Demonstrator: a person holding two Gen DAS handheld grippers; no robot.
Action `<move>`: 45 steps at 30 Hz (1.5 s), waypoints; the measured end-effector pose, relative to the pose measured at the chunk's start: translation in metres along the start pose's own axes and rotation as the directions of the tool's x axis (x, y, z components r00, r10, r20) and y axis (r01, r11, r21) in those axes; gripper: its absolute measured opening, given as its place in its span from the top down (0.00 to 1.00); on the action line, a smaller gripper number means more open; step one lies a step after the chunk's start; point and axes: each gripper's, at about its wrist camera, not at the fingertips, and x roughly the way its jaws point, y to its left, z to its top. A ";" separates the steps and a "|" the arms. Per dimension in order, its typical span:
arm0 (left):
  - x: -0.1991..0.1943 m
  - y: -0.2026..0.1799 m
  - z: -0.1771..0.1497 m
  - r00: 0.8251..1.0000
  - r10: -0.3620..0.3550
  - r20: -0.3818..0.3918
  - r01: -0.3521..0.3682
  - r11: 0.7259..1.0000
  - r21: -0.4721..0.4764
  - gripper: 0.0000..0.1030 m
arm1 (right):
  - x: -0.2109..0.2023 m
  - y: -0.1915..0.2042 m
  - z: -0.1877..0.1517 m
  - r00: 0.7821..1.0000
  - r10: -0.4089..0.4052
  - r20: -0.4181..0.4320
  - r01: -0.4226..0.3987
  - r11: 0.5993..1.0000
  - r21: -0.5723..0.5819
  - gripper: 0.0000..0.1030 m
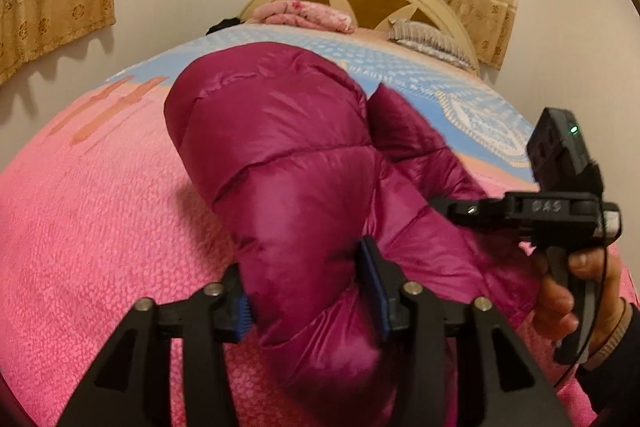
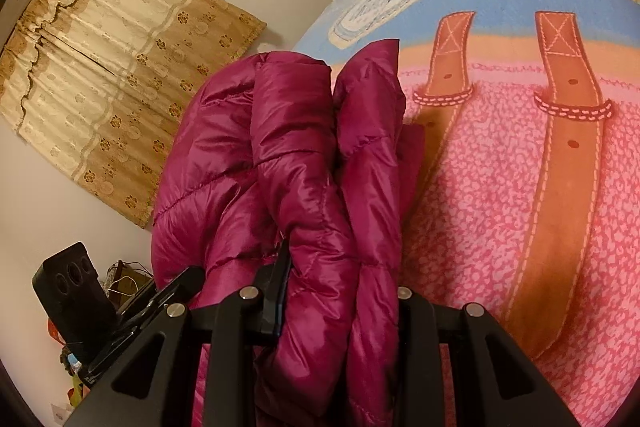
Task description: Fold large clothes
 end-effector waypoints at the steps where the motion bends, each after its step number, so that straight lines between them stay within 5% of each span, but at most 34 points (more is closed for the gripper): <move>1: 0.003 0.002 -0.004 1.000 0.012 -0.008 -0.012 1.000 -0.003 0.44 | 0.001 -0.001 0.000 1.000 -0.003 -0.002 0.003 1.000 0.002 0.71; 8: 0.008 0.012 -0.018 0.999 0.039 -0.024 -0.040 0.998 -0.039 0.26 | 0.008 0.001 0.001 0.999 -0.038 -0.009 0.038 0.999 0.016 0.67; 11: 0.003 0.012 -0.019 0.998 0.058 -0.025 -0.059 0.997 -0.043 0.19 | 0.007 0.003 0.001 0.998 -0.066 0.001 0.066 0.998 0.018 0.56; 28: 0.001 0.012 -0.026 0.996 0.076 -0.044 -0.078 0.996 -0.047 0.15 | 0.007 0.002 -0.009 0.991 -0.135 0.009 0.135 0.991 0.002 0.45; 36: -0.047 -0.007 -0.011 0.984 0.166 0.071 -0.167 0.986 0.012 0.03 | -0.040 0.037 -0.017 0.946 -0.288 0.150 0.300 0.952 -0.066 0.40; 45: -0.110 -0.023 0.012 0.949 0.180 0.258 -0.188 0.982 0.008 0.00 | -0.112 0.105 -0.049 0.878 -0.291 0.380 0.365 0.921 -0.139 0.29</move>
